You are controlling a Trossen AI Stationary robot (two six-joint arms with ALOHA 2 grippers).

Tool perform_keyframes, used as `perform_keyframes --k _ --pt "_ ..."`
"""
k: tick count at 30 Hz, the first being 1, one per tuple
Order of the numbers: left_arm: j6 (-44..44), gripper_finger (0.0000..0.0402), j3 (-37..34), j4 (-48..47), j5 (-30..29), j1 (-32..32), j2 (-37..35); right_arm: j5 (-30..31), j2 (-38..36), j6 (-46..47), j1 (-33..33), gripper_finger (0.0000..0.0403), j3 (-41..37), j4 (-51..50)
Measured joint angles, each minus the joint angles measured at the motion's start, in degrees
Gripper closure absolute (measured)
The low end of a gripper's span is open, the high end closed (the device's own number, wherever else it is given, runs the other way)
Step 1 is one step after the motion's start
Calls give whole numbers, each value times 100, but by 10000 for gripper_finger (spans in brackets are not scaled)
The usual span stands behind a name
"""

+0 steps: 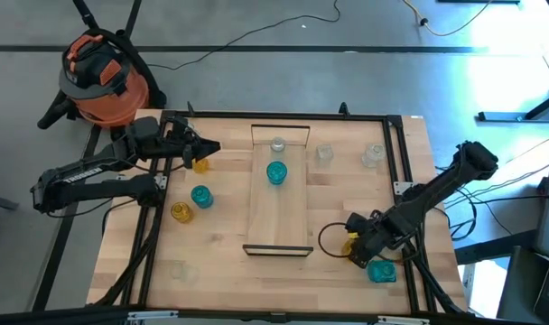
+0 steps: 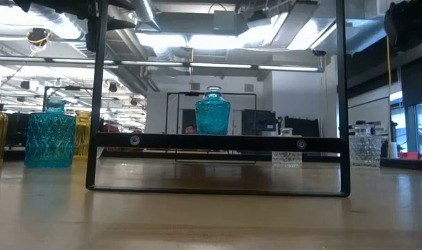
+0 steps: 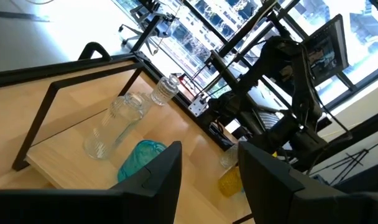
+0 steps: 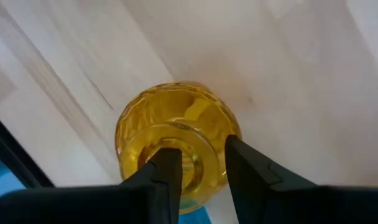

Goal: Sort vases onto shelf
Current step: Put the yellow vase on the shelf

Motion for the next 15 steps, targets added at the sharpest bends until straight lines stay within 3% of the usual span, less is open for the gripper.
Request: perform_keyframes --k 7,15 --pt "-24 253 -2 -95 6 0 2 -413 71 -423 -348 387 17 8" --pt "-22 253 -2 -100 2 0 2 -195 9 -1735 -1018 395 877 -1372"
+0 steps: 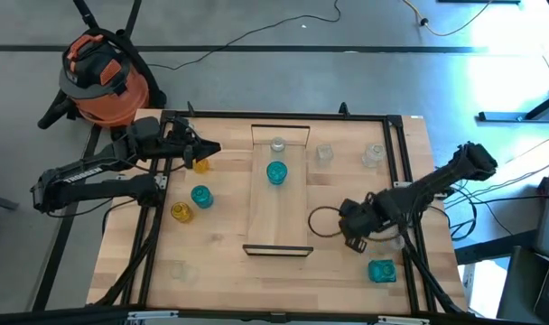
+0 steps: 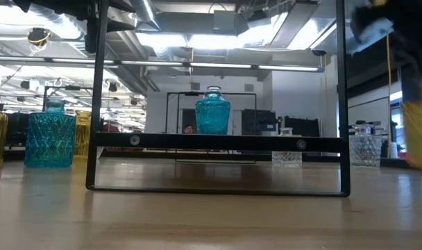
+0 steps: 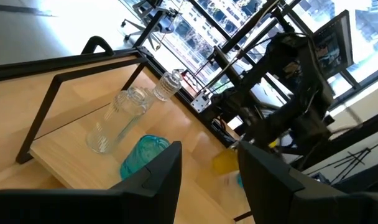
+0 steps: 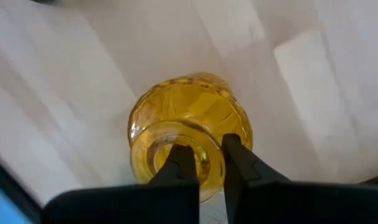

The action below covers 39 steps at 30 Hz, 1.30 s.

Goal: Sort vases onto shelf
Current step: Put the yellow vase on the shelf

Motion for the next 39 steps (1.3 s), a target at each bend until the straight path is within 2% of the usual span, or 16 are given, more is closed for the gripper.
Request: perform_keyframes --k 4,11,17,25,30,39 --pt "1 253 0 1 0 0 0 80 3 -781 -483 395 726 -380" --pt "36 253 0 -45 -1 0 0 626 398 -1490 -1390 395 2275 23" --pt "60 253 0 -113 2 0 0 392 1441 -2266 -2094 395 3550 -140" --pt "33 253 0 -193 64 -19 0 -282 3025 -2860 -2454 395 5168 -861" --pt "133 253 0 -200 67 -132 0 -454 3554 -2984 -2490 395 5578 -848" --pt "154 253 0 -548 70 -197 -2 -391 3930 -2982 -2514 391 5607 -766"
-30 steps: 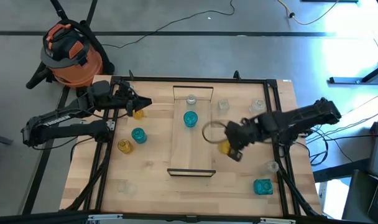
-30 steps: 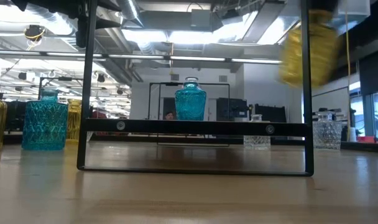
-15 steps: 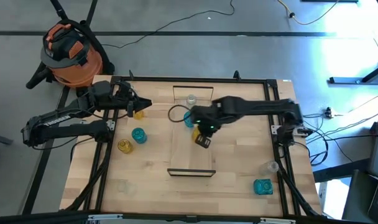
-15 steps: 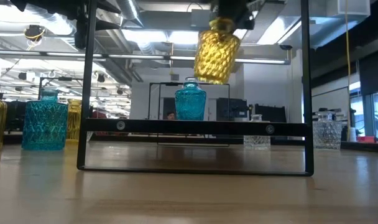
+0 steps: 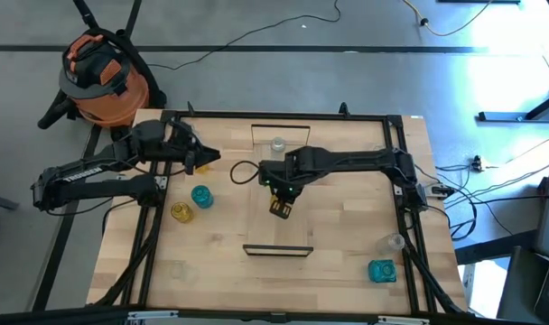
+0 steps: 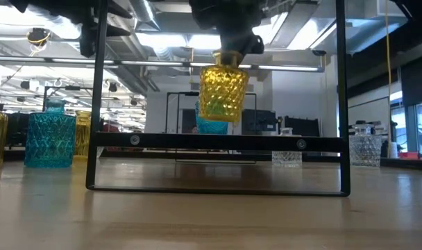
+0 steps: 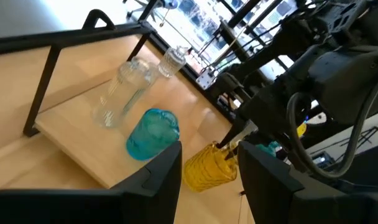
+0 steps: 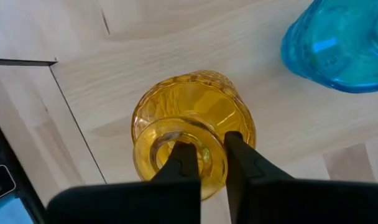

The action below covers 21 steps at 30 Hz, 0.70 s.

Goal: Sort vases onto shelf
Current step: Put the yellow vase on the shelf

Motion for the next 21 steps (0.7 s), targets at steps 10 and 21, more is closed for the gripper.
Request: perform_keyframes --k 10,21 --pt "195 253 0 -149 24 0 -2 42 14 -1 -117 367 -179 423" --pt "306 253 0 -148 -17 0 -2 -20 13 -24 -162 364 -179 390"
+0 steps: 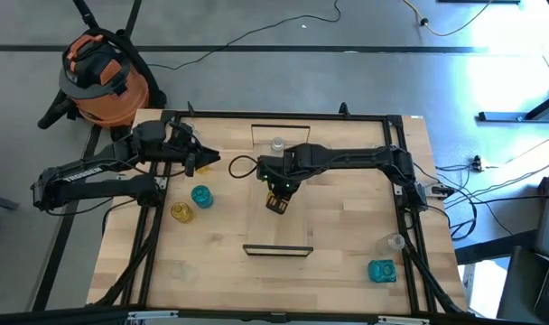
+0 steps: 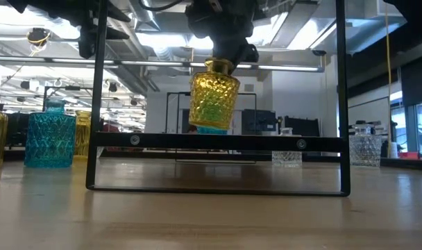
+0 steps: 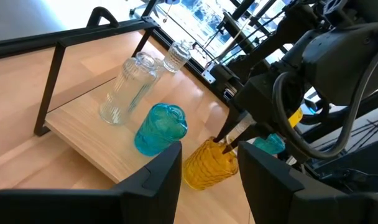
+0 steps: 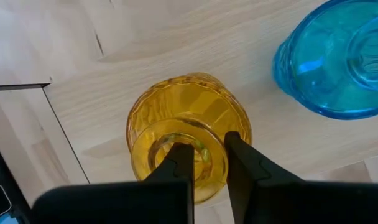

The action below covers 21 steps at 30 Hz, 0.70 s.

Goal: Sort vases onto shelf
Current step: Put the yellow vase on the shelf

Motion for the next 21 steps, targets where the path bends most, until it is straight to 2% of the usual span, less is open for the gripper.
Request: perform_keyframes --k 4,13,21 --pt "2 253 0 2 -2 0 0 16 -1 -1 -2 358 0 -3" --pt "4 253 0 4 -4 0 0 219 -3 0 -4 311 2 -17" --pt "2 253 0 4 -4 0 2 308 -4 49 -2 307 2 -119"
